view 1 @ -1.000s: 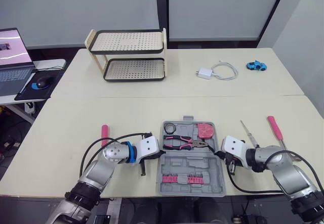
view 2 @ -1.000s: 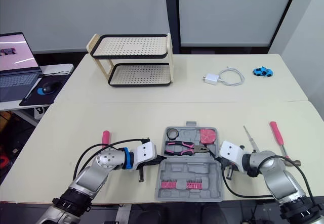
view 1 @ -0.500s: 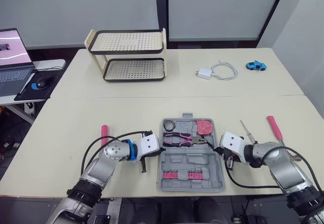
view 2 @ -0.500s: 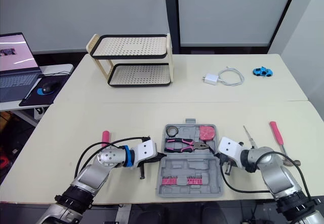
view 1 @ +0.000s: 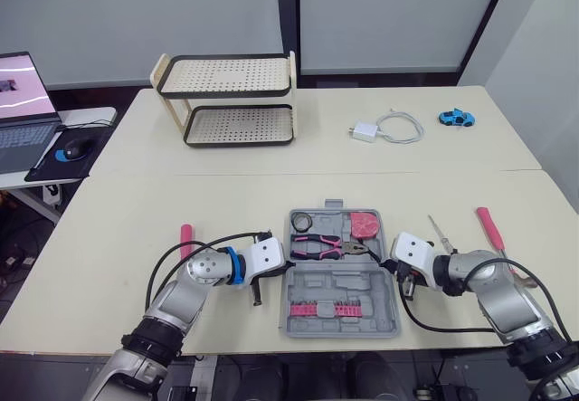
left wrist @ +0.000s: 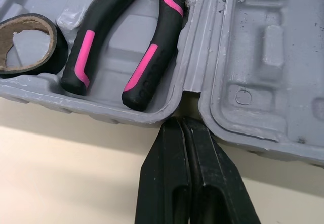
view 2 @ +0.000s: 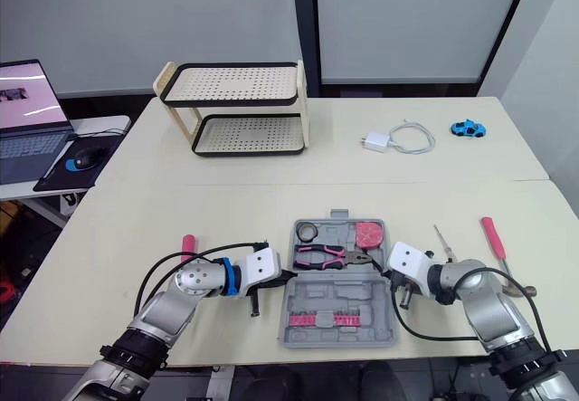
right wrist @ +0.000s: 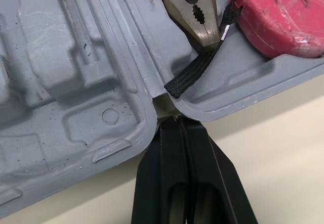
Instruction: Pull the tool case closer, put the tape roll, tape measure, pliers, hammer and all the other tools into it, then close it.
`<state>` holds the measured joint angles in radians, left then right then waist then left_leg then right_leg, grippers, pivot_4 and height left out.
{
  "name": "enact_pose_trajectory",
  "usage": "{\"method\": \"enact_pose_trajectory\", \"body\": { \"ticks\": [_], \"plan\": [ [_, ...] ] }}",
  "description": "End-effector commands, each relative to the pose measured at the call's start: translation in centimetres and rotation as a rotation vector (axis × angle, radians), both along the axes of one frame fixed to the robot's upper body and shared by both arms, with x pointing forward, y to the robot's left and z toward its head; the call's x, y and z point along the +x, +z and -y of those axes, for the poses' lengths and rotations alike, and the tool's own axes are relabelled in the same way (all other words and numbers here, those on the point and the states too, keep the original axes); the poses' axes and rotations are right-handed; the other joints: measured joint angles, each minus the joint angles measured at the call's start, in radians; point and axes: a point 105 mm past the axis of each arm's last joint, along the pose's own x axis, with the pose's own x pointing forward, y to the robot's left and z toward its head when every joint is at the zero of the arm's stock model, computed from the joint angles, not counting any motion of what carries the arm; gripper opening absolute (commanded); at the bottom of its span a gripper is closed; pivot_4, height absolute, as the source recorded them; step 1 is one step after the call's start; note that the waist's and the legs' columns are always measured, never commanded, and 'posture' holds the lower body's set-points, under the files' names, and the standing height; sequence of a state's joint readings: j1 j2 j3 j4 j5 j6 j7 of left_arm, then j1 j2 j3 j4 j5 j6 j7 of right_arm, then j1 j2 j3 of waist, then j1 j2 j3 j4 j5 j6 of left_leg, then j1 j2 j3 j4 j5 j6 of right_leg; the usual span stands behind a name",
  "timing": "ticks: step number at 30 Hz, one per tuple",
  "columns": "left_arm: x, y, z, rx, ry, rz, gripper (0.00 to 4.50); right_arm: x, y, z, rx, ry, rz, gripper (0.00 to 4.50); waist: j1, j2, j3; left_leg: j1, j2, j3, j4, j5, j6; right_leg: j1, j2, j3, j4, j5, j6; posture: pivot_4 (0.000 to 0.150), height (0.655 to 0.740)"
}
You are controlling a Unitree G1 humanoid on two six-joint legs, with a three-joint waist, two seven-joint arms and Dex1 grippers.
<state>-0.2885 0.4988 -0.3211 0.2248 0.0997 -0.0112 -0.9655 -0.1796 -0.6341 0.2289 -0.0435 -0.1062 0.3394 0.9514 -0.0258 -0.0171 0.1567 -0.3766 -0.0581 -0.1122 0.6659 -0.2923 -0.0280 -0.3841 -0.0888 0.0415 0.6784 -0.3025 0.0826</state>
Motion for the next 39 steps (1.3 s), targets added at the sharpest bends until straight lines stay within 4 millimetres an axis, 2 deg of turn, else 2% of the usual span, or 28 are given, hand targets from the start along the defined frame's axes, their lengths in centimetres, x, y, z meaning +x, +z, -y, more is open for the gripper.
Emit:
{"method": "enact_pose_trajectory", "body": {
  "ticks": [1, 18, 28, 39],
  "plan": [
    [-0.4, -0.3, 1.9, -0.027, -0.04, 0.0, 0.04, -0.2, 0.9, -3.5, 0.072, 0.116, 0.035, 0.0, -0.001, 0.0, 0.0, 0.0, 0.0, 0.0, 0.0, 0.0, 0.0, 0.0, 0.0, 0.0, 0.0, 0.0, 0.0, 0.15, 0.74],
    [-0.3, -0.4, 1.6, -0.028, -0.012, -0.023, 0.04, 0.4, 1.0, -3.3, 0.048, 0.104, 0.049, 0.0, -0.001, 0.0, 0.0, 0.001, 0.0, 0.0, 0.0, 0.0, 0.0, 0.0, 0.0, 0.0, 0.0, 0.0, 0.0, 0.15, 0.74],
    [-0.9, -0.7, -0.3, 0.008, 0.02, -0.087, 0.04, 0.4, 1.0, -0.7, -0.01, 0.02, 0.045, 0.0, -0.002, 0.0, 0.0, 0.001, 0.0, 0.0, -0.001, 0.0, 0.0, 0.0, 0.0, 0.0, 0.0, 0.0, 0.0, 0.15, 0.74],
    [-1.2, -0.3, -2.3, 0.012, 0.077, -0.11, 0.04, 0.3, 2.2, 2.2, -0.032, -0.08, 0.085, 0.0, -0.002, 0.0, 0.0, -0.001, 0.0, 0.0, -0.001, 0.0, 0.0, -0.002, 0.0, 0.0, 0.0, 0.0, 0.0, 0.15, 0.74]
  ]
}}
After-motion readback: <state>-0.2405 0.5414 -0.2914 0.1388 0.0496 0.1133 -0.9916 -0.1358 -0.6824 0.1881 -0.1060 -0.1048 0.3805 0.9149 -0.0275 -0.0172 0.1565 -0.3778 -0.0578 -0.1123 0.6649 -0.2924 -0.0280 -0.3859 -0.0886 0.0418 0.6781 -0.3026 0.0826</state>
